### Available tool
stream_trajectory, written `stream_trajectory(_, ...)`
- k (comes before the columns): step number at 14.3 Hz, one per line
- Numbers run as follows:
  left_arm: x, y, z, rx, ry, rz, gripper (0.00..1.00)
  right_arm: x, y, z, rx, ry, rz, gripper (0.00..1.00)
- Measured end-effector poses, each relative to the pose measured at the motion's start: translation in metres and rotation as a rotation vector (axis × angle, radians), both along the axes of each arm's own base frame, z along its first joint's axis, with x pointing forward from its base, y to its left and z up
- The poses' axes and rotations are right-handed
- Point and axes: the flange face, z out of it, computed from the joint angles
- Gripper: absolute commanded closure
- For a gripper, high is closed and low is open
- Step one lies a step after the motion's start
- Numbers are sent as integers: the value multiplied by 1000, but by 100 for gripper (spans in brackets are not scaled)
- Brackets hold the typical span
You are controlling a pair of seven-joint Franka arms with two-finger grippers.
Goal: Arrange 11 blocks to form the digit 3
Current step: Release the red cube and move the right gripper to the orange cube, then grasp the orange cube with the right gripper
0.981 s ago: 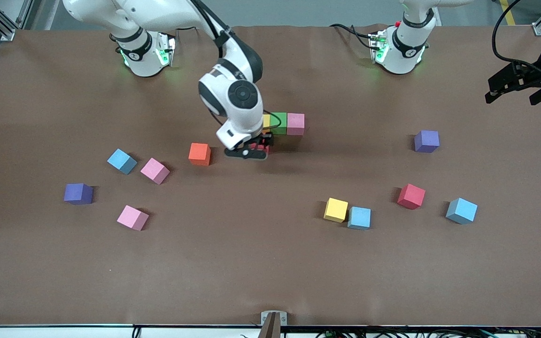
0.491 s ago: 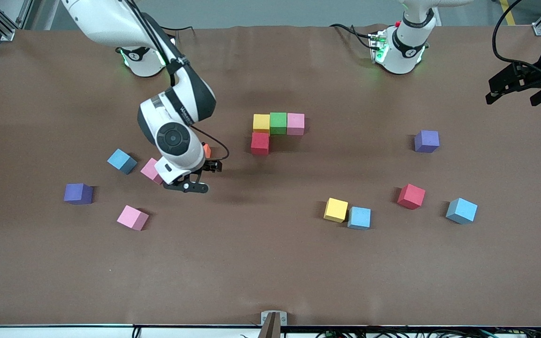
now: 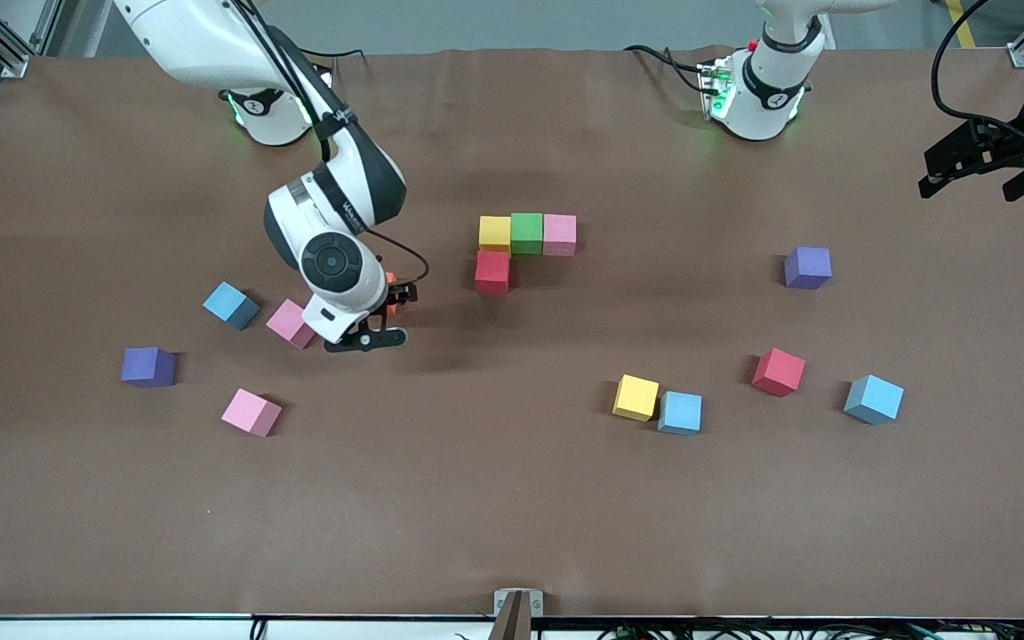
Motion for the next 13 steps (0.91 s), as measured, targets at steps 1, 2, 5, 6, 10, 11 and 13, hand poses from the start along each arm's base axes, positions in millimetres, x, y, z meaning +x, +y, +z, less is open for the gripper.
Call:
stream_trajectory(1, 0, 0, 0, 0, 0, -1, 0, -5, 3, -2, 9, -7, 9, 0)
stream_trajectory(2, 0, -1, 0, 0, 1, -1, 0, -8, 5, -6, 20, -19, 14, 0)
stream_trajectory(5, 1, -1, -1, 0, 3, -3, 0, -17, -3, -29, 46, -44, 18, 0)
stream_trajectory(6, 1, -2, -2, 0, 5, -3, 0, -16, -10, -33, 49, -41, 27, 0)
stream_trajectory(10, 3, -2, -5, 0, 8, -4, 0, -7, -32, -35, 58, -33, 38, 0)
stream_trajectory(11, 4, -2, -5, 0, 7, -4, 0, -8, -33, -36, 56, -29, 39, 0)
stream_trajectory(13, 4, -2, -5, 0, 6, -3, 0, -14, -33, -42, 54, -20, 43, 0)
